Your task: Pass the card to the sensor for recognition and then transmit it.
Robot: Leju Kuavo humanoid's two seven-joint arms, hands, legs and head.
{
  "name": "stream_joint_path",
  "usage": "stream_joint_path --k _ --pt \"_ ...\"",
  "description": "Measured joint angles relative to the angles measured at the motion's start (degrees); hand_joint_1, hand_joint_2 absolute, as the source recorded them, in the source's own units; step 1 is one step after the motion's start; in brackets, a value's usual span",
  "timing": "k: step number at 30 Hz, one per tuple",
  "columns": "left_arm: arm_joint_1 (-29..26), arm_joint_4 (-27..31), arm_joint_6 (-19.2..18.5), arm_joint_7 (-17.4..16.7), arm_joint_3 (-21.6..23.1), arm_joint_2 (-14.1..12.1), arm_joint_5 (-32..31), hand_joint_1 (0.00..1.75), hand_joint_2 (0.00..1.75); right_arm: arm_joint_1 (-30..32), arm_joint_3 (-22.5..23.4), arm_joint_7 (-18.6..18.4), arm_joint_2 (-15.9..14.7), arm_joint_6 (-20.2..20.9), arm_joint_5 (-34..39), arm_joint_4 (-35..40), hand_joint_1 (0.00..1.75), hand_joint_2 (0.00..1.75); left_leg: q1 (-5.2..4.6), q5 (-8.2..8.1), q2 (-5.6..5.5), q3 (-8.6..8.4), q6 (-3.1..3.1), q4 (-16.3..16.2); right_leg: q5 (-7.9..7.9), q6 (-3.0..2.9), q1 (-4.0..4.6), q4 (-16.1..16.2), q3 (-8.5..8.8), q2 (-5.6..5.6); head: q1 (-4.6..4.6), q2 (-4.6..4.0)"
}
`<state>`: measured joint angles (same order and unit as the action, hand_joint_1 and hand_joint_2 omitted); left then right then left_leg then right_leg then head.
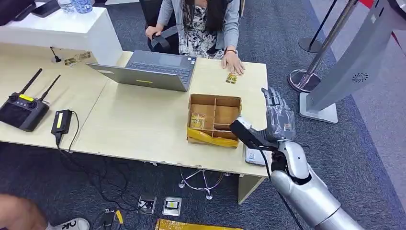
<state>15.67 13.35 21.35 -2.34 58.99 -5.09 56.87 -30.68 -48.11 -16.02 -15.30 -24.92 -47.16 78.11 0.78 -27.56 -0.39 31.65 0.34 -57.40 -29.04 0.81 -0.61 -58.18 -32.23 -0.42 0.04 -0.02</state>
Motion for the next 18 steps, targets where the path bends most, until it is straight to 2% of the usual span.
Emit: stream_joint_path --k 4,8,13,18 --pt "-0.31 0.0 -0.02 0.81 -0.09 -0.09 1.03 0.0 0.0 2.25 -0.7 -1.29 -0.83 3.22 -4.3 3.59 0.0 1.75 0.0 0.0 0.0 0.0 0.0 0.0 0.0 0.0 0.0 0.0 0.0 0.0 0.0 0.0" --pt "-0.61 0.0 -0.11 1.07 -0.11 -0.15 1.6 0.0 0.0 3.58 -1.44 -2.34 -1.38 4.64 -6.44 5.87 0.0 1.75 0.0 0.0 0.0 0.01 0.0 0.01 0.0 0.0 0.0 0.0 0.0 -0.01 -0.02 0.0" --pt "-1.56 0.0 -0.72 2.62 -1.2 -0.11 5.81 0.0 0.0 4.96 -2.36 -2.32 -1.9 8.18 -7.86 7.11 0.0 1.75 0.0 0.0 0.02 0.02 0.0 0.01 0.0 0.0 0.0 0.0 0.0 0.02 0.0 0.0" --pt "-2.06 0.0 -0.57 2.97 -1.68 -0.04 5.79 0.0 0.0 5.06 -3.74 -1.6 -2.03 8.83 -8.42 7.04 0.0 1.75 0.0 0.0 0.01 0.04 0.0 0.01 0.0 0.0 0.0 0.0 0.0 -0.03 0.0 0.0"
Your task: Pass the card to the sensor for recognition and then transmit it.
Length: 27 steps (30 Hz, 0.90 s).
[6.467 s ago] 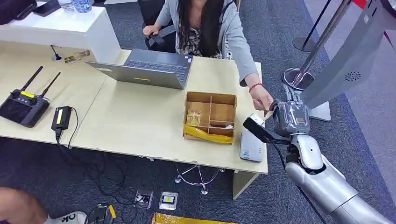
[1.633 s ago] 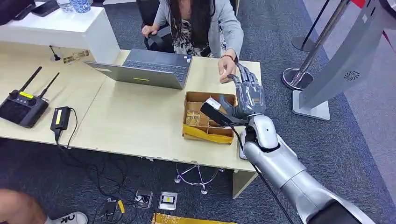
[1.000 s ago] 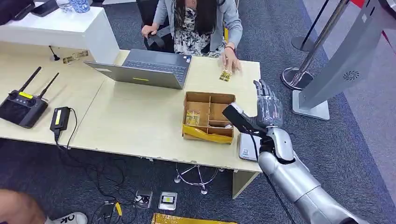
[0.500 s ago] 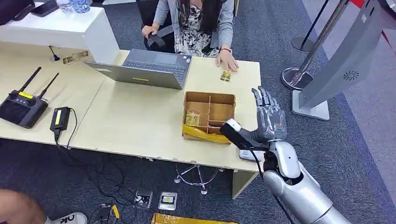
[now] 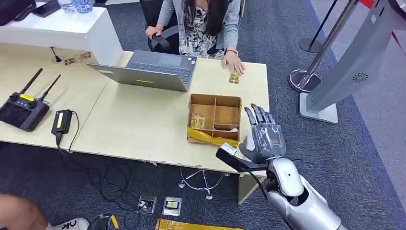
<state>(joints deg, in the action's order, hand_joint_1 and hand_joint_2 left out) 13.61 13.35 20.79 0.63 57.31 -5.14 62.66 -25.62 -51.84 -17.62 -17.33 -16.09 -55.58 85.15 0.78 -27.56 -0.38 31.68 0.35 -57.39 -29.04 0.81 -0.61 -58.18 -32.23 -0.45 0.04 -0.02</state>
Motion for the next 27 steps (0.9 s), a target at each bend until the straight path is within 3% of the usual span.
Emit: stream_joint_path --k 18,27 --pt "-0.16 0.0 0.22 -0.09 -0.42 0.17 -0.24 0.0 0.0 -1.32 -5.05 -0.9 1.31 -0.92 3.43 -3.26 0.0 1.75 0.0 0.0 -0.01 0.03 0.0 0.01 0.0 0.0 0.0 -0.01 0.0 -0.01 0.0 0.0" --pt "-0.13 0.0 0.22 -0.24 -0.42 0.26 -0.26 0.0 0.0 -3.06 -6.45 -2.8 2.82 -4.37 6.38 -5.73 0.0 1.75 0.0 0.0 -0.01 0.02 0.0 0.0 0.0 0.0 0.0 -0.01 0.0 -0.01 0.0 0.0"
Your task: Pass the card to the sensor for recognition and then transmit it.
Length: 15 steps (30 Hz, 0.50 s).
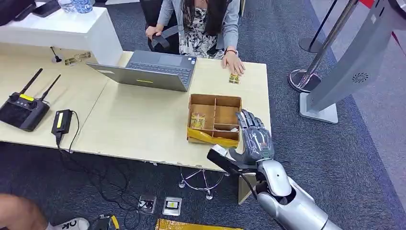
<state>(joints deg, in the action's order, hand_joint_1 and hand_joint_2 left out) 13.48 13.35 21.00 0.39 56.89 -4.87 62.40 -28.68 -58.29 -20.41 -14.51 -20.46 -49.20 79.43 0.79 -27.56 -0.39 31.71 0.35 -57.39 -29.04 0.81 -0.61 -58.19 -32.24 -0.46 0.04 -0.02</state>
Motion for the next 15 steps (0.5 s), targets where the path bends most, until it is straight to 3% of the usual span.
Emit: stream_joint_path --k 10,15 --pt "0.28 0.0 -0.04 -0.55 0.0 0.13 -1.07 0.0 0.0 -1.23 -0.24 -0.9 1.6 -3.24 -0.18 -3.93 0.0 1.75 0.0 0.0 0.0 -0.01 0.0 0.0 0.0 0.0 0.0 0.0 0.0 0.02 0.0 0.0" --pt "0.6 0.0 -0.26 -1.05 0.0 0.31 -1.29 0.0 0.0 -1.89 -0.26 -0.11 3.83 -5.53 -2.15 -7.81 0.0 1.75 0.01 0.0 0.0 -0.01 0.0 0.0 0.0 0.0 0.01 0.0 0.0 0.02 0.0 0.0"
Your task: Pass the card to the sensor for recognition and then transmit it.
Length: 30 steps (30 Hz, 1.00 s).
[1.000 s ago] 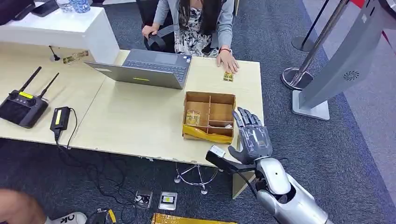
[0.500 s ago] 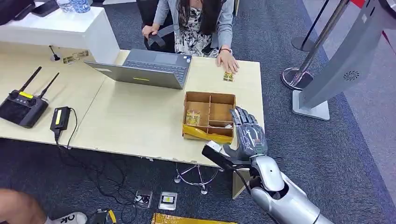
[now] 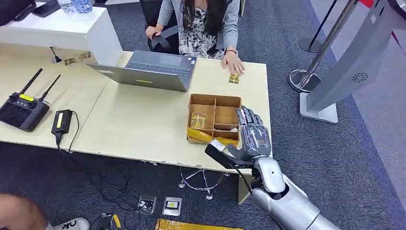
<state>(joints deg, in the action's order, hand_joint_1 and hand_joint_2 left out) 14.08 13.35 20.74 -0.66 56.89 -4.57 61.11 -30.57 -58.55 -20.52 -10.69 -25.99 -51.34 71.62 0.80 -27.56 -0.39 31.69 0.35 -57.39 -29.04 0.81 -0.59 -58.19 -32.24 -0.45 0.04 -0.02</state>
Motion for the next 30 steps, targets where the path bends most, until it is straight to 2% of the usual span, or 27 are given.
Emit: stream_joint_path --k 15,30 --pt "0.66 0.0 -0.24 -0.5 0.0 0.46 -0.44 0.0 0.0 -1.3 -0.04 0.59 4.98 -0.98 -3.32 -8.22 0.0 1.75 0.0 0.0 0.0 0.01 0.0 0.0 0.0 0.0 0.0 0.0 0.0 0.0 -0.02 0.0" --pt "1.21 0.0 -0.48 -1.05 0.0 0.9 -1.14 0.0 0.0 -2.21 -0.02 0.55 9.27 0.02 -8.46 -13.13 0.0 1.75 0.0 0.0 0.0 0.0 0.0 0.0 0.0 0.0 0.0 0.0 0.0 0.0 -0.02 0.0"
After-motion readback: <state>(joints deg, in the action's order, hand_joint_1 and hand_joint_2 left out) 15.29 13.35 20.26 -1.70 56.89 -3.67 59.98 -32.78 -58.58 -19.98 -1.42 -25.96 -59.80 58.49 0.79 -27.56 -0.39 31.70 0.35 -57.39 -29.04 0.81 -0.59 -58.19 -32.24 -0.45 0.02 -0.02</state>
